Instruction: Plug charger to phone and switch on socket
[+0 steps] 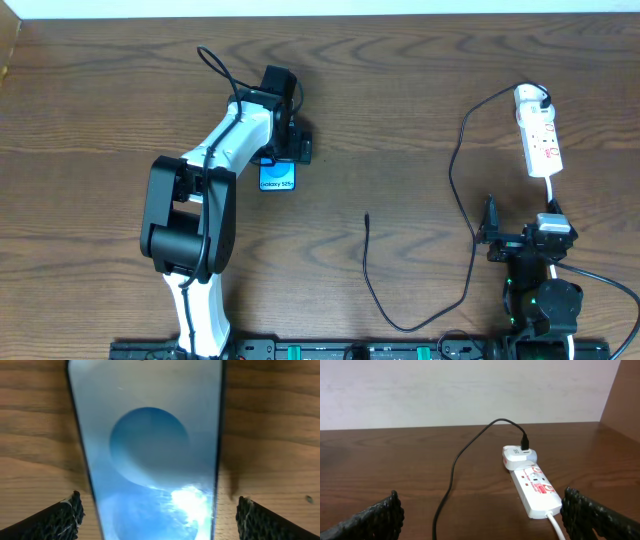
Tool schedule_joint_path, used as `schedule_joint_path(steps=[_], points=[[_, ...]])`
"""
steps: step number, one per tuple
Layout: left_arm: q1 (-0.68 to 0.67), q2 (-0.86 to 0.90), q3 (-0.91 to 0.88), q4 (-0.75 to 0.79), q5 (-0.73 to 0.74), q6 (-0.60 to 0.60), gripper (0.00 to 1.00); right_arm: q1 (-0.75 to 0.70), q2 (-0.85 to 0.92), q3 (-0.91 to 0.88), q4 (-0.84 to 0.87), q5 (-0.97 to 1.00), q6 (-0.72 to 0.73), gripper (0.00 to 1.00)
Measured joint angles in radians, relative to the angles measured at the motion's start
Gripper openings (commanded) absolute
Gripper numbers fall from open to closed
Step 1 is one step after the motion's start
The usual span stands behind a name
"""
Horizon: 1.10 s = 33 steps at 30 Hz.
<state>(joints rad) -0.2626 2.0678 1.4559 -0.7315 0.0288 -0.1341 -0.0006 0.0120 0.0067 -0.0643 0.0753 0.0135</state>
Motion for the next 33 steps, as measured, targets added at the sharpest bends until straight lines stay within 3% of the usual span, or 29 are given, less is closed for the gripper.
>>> schedule_joint_path(steps=[33], points=[[0.0, 0.011, -0.006, 0.022, -0.01, 0.0, 0.98, 0.0, 0.0, 0.0, 0.0, 0.0, 0.0, 0.99]])
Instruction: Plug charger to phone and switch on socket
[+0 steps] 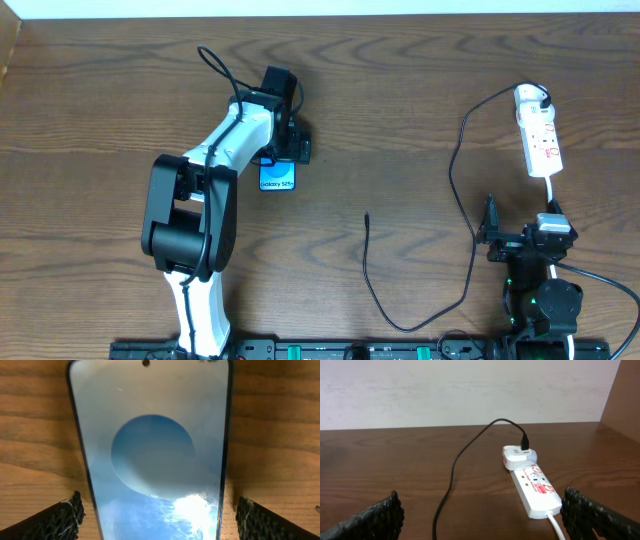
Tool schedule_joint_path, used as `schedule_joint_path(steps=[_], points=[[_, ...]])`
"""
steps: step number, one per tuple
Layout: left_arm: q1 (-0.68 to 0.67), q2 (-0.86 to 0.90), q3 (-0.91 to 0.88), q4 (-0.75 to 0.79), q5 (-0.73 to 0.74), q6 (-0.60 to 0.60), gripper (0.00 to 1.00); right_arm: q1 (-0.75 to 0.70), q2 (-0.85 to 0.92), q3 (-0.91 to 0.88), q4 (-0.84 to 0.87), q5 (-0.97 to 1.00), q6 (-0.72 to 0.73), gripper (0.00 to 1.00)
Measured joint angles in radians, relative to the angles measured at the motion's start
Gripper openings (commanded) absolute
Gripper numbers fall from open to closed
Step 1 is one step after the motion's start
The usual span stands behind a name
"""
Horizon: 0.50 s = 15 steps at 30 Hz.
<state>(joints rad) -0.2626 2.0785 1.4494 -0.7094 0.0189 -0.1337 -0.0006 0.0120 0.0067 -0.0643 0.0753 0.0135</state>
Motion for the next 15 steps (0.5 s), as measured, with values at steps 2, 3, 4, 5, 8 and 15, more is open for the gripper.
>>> schedule_joint_path(steps=[2, 3, 4, 5, 8, 15], points=[[0.0, 0.0, -0.003, -0.001, 0.005, 0.0, 0.98, 0.0, 0.0, 0.0, 0.0, 0.0, 0.0, 0.99], [0.0, 0.002, -0.003, 0.0, 0.006, 0.0, 0.98, 0.0, 0.0, 0.0, 0.0, 0.0, 0.0, 0.99], [0.001, 0.002, -0.003, 0.0, 0.006, 0.0, 0.98, 0.0, 0.0, 0.0, 0.0, 0.0, 0.0, 0.99], [0.003, 0.002, -0.003, 0.0, 0.007, 0.0, 0.98, 0.0, 0.0, 0.0, 0.0, 0.0, 0.0, 0.99], [0.014, 0.002, -0.003, 0.0, 0.013, 0.0, 0.98, 0.0, 0.0, 0.0, 0.0, 0.0, 0.0, 0.99], [0.048, 0.002, -0.005, 0.0, 0.039, 0.0, 0.98, 0.0, 0.0, 0.0, 0.0, 0.0, 0.0, 0.99]])
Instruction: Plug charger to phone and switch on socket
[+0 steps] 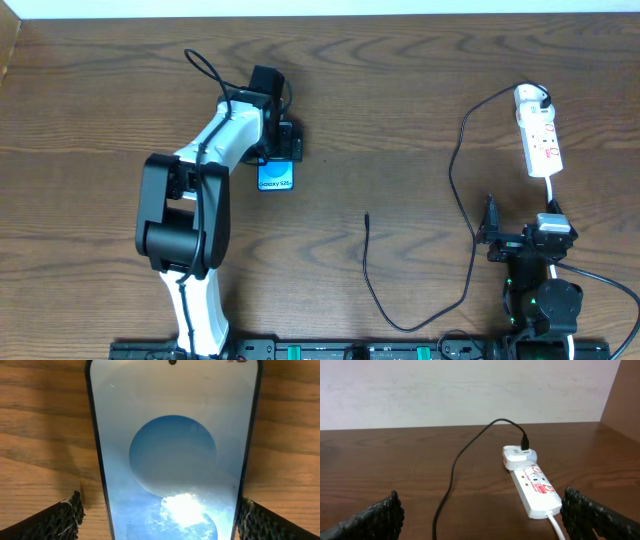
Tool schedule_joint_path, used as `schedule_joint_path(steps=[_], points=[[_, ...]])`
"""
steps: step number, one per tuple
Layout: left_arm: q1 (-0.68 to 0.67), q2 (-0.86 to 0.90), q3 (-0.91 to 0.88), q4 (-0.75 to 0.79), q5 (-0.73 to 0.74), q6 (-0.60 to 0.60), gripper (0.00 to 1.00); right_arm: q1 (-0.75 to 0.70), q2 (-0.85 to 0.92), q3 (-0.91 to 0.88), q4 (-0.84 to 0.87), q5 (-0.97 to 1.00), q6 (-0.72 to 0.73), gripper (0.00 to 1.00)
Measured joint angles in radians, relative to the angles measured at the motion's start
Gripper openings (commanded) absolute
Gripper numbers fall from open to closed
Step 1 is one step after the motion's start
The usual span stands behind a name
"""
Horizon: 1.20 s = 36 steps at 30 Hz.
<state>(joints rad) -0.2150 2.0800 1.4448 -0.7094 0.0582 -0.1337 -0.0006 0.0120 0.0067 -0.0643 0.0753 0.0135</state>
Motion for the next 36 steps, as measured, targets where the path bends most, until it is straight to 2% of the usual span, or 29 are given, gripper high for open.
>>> schedule_joint_path(steps=[36], points=[[0.0, 0.0, -0.013, 0.004, 0.011, 0.011, 0.98, 0.0, 0.0, 0.0, 0.0, 0.0, 0.0, 0.99]])
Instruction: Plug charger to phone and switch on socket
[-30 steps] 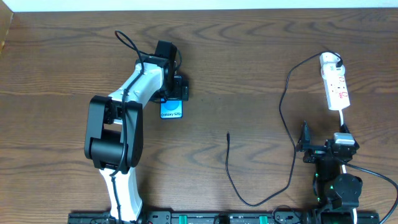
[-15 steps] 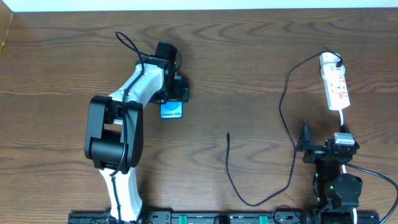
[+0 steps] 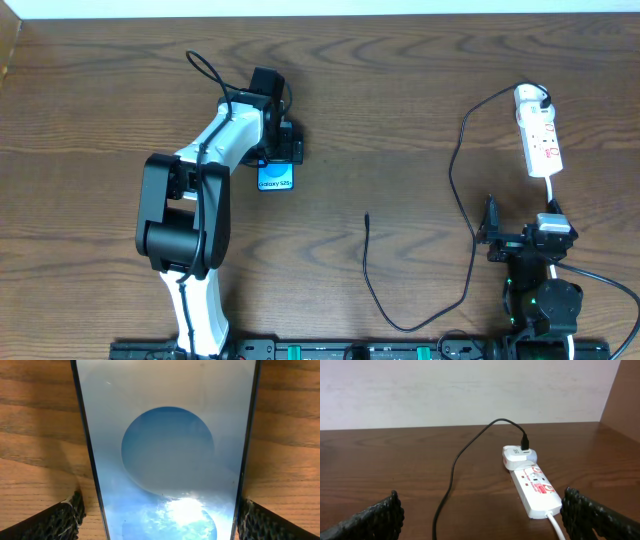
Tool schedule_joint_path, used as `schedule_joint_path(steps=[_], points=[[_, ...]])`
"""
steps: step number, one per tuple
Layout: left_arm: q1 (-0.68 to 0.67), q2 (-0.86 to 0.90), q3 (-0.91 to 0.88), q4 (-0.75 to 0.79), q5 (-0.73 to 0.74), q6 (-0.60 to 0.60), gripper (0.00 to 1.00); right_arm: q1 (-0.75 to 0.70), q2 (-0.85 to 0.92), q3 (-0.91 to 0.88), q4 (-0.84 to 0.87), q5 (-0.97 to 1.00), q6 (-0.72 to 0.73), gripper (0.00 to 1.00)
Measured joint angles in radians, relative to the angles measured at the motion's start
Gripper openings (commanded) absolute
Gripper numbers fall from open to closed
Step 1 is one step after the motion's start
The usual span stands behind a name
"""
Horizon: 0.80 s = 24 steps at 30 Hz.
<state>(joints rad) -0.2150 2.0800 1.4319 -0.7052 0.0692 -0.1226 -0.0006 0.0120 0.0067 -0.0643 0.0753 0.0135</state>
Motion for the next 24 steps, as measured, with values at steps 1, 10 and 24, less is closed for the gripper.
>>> schedule_joint_path(steps=[1, 10, 24], points=[[0.0, 0.0, 0.0, 0.001, 0.0, 0.0, 0.98, 0.0, 0.0, 0.0, 0.0, 0.0, 0.0, 0.99], [0.0, 0.0, -0.004, 0.021, -0.001, 0.001, 0.98, 0.0, 0.0, 0.0, 0.0, 0.0, 0.0, 0.99], [0.0, 0.0, -0.005, 0.033, 0.003, 0.022, 0.98, 0.0, 0.0, 0.0, 0.0, 0.0, 0.0, 0.99]])
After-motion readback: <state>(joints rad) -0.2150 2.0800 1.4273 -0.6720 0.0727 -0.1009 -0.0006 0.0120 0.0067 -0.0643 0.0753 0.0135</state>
